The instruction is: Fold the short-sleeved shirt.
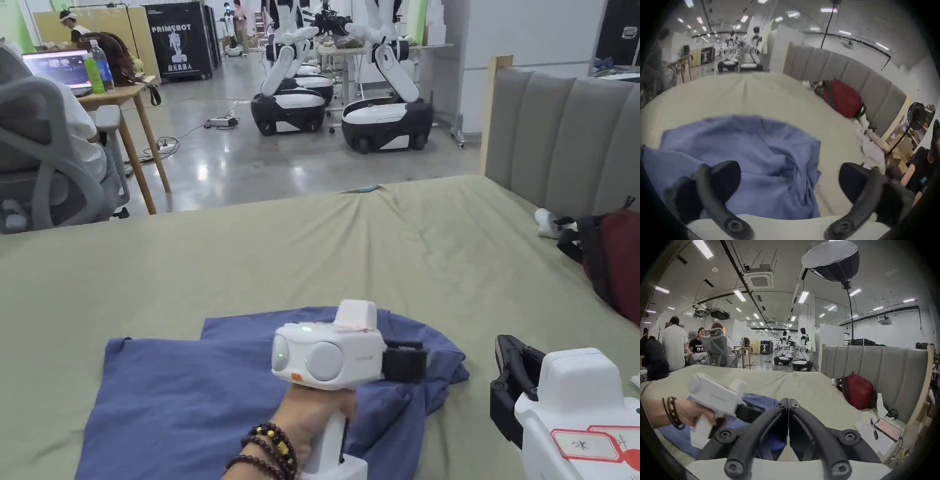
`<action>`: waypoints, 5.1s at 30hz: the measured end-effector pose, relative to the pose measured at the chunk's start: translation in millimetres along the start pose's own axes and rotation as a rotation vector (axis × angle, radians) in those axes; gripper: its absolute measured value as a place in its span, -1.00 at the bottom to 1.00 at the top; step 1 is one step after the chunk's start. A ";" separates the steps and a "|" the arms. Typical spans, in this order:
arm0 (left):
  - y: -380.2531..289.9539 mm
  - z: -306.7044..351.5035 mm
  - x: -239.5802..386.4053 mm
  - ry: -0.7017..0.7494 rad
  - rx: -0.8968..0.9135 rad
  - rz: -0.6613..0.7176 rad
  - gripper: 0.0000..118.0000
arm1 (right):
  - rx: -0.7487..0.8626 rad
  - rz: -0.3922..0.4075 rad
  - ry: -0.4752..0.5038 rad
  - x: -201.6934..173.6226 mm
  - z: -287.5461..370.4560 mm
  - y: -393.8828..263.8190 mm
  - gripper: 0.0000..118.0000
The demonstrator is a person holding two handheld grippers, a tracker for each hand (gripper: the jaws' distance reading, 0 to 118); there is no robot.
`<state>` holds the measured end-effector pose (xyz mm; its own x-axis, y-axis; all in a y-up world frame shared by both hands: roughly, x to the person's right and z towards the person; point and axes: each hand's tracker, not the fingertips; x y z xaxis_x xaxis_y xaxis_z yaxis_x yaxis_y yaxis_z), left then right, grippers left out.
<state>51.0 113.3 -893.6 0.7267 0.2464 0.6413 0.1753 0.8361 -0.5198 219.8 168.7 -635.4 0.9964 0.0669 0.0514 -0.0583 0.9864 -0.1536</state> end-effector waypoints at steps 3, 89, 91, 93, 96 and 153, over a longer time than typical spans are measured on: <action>2.7 69.9 -11.3 0.101 0.142 0.005 0.61 | -0.043 -0.004 0.010 -8.5 -2.1 6.1 -0.97; 220.3 368.2 -181.2 0.798 0.429 0.018 -0.99 | -0.068 -0.033 0.009 27.5 -259.7 318.6 -0.88; 238.0 365.8 -181.8 0.804 0.463 -0.005 -0.99 | -0.052 -0.041 0.012 36.2 -271.4 338.3 -0.88; 253.6 362.6 -185.5 0.800 0.491 0.011 -0.99 | -0.053 -0.050 -0.003 39.6 -281.3 350.6 -0.88; 266.0 350.8 -188.2 0.808 0.512 0.030 -0.99 | -0.056 -0.003 -0.038 34.7 -283.2 354.3 -0.88; -130.5 362.3 -88.3 0.778 0.053 0.129 -0.53 | -0.419 0.039 0.122 20.3 -69.0 9.7 -0.46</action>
<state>-276.7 160.0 -677.9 0.9985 -0.0544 -0.0113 0.0404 0.8511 -0.5234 243.7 169.3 -703.9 0.9953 0.0597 -0.0757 -0.0913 0.8358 -0.5415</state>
